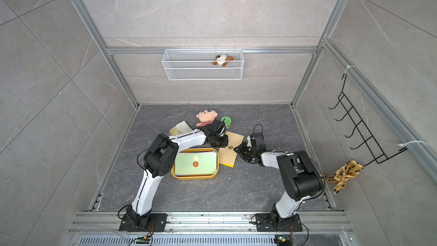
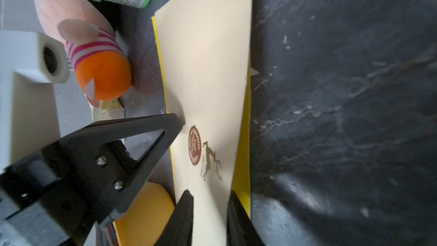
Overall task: Put the sealed envelopes into the storage box
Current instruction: Pick up the envelope from the center of the board.
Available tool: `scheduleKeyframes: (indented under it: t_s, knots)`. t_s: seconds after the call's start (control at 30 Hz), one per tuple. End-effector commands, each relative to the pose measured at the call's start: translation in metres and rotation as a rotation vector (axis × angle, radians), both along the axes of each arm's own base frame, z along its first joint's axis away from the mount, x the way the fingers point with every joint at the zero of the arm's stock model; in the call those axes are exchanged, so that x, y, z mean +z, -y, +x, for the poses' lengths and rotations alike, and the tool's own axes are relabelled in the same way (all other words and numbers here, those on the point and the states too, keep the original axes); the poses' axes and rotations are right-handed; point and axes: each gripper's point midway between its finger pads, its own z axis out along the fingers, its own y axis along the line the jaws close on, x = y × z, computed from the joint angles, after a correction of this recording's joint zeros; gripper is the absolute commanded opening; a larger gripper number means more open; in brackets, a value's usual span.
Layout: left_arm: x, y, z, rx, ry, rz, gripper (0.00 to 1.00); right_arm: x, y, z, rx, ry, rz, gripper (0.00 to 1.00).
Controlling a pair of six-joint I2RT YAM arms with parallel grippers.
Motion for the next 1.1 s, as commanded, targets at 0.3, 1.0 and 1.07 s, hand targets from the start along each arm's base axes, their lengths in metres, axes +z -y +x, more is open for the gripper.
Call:
scheduleKeyframes:
  t_s: [0.3,1.0,1.07]
  knots:
    - [-0.003,0.001,-0.013,-0.014,-0.030,-0.006,0.16,0.026,-0.010,0.010,0.025,0.075,0.089,0.00]
    - [0.206,-0.070,0.000,0.252,0.412,-0.106,0.54,0.143,0.015,-0.015,0.383,0.481,-0.363,0.00]
    - [0.210,-0.102,-0.013,0.307,0.443,-0.070,0.56,0.163,0.012,-0.017,0.442,0.547,-0.413,0.00]
